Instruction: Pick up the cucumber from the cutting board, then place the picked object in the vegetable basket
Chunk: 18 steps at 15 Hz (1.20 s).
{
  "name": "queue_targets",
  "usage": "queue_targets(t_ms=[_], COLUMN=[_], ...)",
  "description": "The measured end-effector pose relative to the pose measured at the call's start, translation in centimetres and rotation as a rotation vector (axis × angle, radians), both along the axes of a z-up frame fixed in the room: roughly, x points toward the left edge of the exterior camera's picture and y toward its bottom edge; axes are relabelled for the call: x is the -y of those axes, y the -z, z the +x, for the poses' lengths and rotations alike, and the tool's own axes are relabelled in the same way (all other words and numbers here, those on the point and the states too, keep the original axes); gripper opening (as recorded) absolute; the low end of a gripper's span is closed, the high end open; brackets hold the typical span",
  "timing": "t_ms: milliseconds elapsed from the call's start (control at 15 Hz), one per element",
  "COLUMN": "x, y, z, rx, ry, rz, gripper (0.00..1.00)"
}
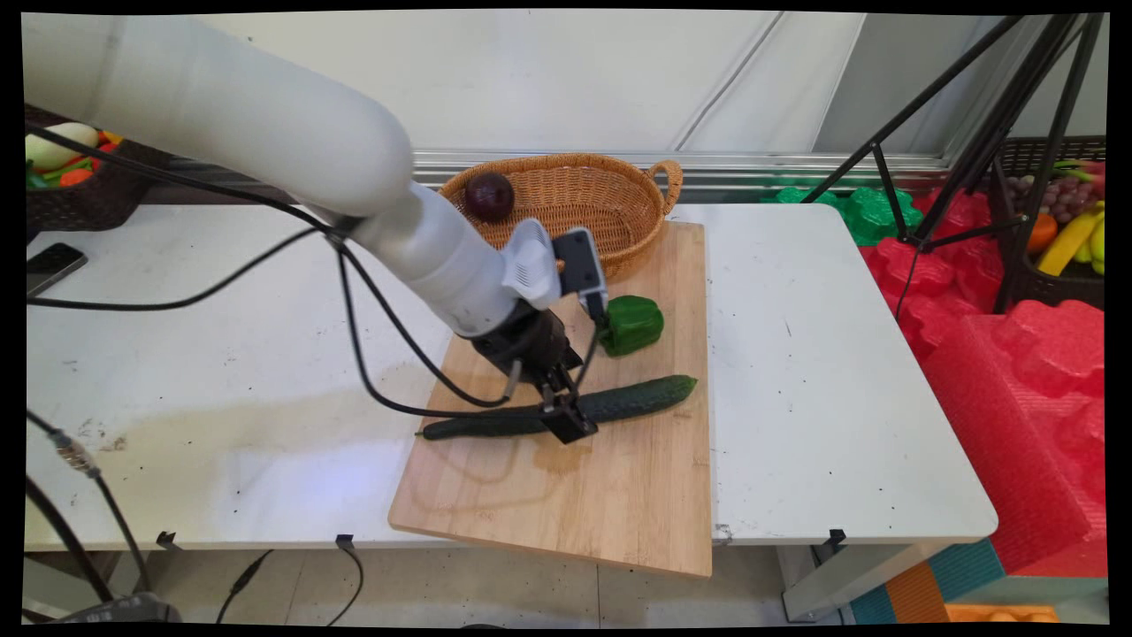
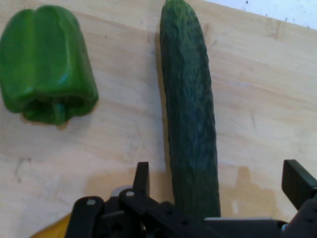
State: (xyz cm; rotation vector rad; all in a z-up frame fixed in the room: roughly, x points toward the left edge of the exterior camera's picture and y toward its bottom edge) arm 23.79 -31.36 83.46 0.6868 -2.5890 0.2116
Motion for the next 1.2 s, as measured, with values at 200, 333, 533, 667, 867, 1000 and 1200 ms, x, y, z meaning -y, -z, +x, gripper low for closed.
queue_targets(t_ms=[200,333,533,667,867,1000,1200], x=[1.0,1.5,2.0,2.4,2.6,2.7,2.5], y=[2.0,2.8,4.0,4.7,5.1,5.1,4.4], z=[-1.3,-1.9,-2.7,-3.2,-3.6,-3.8,-3.9], rx=[0.006,0.007,0.010,0.011,0.009,0.006,0.000], ry=[0.004,0.005,0.004,0.004,0.006,0.016,0.029], rz=[0.011,0.014,0.018,0.020,0.019,0.016,0.008], gripper=[1.00,1.00,1.00,0.00,0.00,0.00,0.00])
